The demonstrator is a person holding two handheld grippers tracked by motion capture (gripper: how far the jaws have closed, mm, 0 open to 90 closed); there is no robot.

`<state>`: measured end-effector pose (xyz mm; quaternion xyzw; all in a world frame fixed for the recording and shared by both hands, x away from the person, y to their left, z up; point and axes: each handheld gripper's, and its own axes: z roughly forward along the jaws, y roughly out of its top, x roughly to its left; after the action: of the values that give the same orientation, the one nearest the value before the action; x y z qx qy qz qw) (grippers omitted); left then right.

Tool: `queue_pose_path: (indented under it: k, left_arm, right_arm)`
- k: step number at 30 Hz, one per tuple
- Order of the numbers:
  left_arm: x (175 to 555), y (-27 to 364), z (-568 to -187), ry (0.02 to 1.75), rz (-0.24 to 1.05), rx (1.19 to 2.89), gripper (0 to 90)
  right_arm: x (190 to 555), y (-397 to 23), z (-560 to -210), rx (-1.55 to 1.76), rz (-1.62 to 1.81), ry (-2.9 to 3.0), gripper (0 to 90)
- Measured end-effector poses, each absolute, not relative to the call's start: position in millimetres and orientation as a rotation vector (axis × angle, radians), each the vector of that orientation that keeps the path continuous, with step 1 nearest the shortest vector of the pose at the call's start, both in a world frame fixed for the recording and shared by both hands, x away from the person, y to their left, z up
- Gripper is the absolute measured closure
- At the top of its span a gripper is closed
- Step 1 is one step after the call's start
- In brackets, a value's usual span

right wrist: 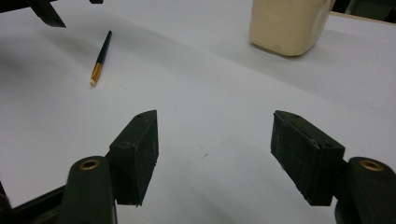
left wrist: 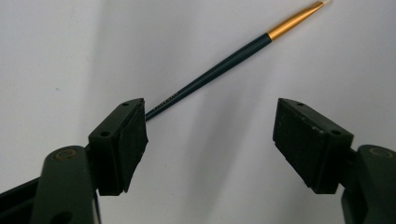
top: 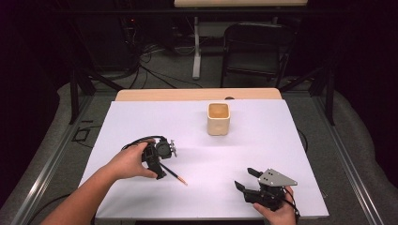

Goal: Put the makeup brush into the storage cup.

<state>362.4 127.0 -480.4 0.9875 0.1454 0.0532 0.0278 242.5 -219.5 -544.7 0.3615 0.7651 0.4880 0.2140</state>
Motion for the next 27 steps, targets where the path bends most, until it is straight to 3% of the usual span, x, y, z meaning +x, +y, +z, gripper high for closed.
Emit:
queue_pose_path:
  k: [15,16,27]
  left_arm:
    - [373.9,121.0,-488.4,0.283,0.226,3.106,36.8]
    - [373.9,121.0,-488.4,0.283,0.226,3.106,41.0]
    - [373.3,118.7,-496.2,0.232,0.242,3.114,43.4]
  right_arm:
    - [242.7,-220.2,-544.9,1.006,1.353,2.128,32.0]
    - [242.7,-220.2,-544.9,1.006,1.353,2.128,32.0]
    - [242.6,-220.7,-544.8,1.004,1.351,2.129,32.0]
